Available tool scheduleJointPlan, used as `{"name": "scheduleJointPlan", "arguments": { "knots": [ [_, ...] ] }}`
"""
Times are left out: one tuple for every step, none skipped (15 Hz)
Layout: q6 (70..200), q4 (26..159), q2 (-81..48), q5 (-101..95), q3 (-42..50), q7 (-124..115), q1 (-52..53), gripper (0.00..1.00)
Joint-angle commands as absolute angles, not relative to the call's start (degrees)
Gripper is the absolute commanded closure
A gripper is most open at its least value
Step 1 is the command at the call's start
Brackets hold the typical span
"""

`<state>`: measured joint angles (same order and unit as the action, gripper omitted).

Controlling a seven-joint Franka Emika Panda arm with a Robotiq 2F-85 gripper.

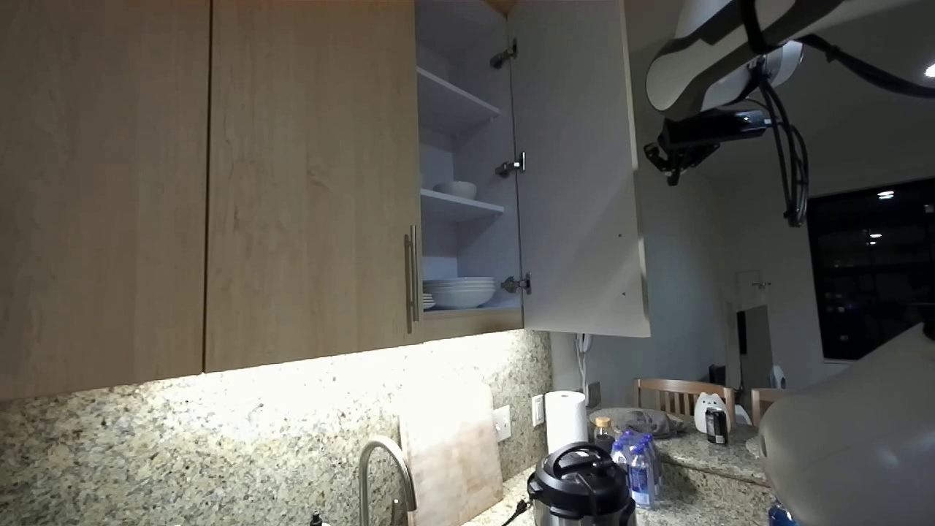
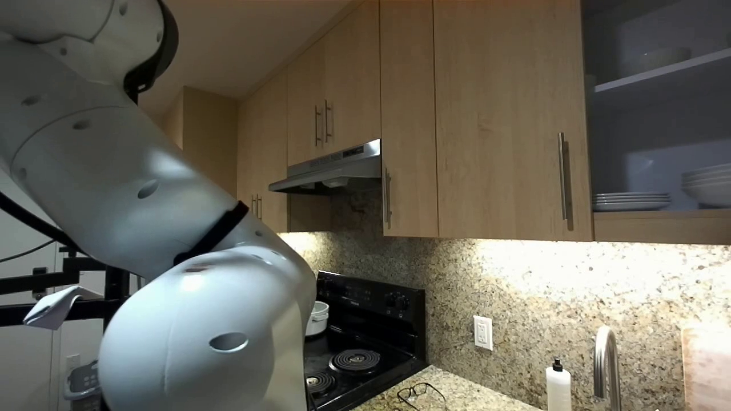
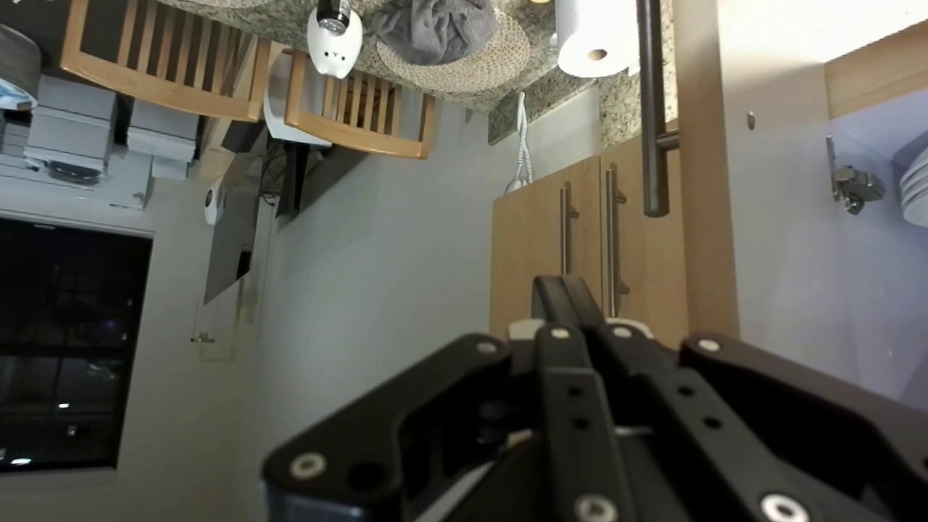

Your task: Close the cupboard door

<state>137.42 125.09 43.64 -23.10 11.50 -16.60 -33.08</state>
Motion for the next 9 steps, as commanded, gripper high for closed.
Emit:
{"name": "scheduleJointPlan", "arguments": {
  "knots": [
    [140.50, 123.38, 40.27, -21.93, 11.32, -15.91, -31.58, 1.00],
    [141.39, 123.27, 39.74, -22.01, 11.31, -15.98, -31.26, 1.00],
    [142.54, 123.17, 39.22, -22.13, 11.36, -15.91, -30.98, 1.00],
    [143.55, 123.16, 38.76, -22.15, 11.42, -15.89, -30.81, 1.00],
    [144.74, 123.21, 38.22, -22.11, 11.58, -15.79, -30.67, 1.00],
    [145.74, 123.27, 37.66, -22.23, 11.57, -15.81, -30.87, 1.00],
    [146.51, 123.39, 37.15, -22.18, 11.66, -15.68, -30.95, 1.00],
    [147.06, 123.47, 36.79, -22.07, 11.76, -15.45, -30.94, 1.00],
    [147.23, 123.67, 36.67, -21.69, 11.91, -15.02, -30.55, 1.00]
  ]
}}
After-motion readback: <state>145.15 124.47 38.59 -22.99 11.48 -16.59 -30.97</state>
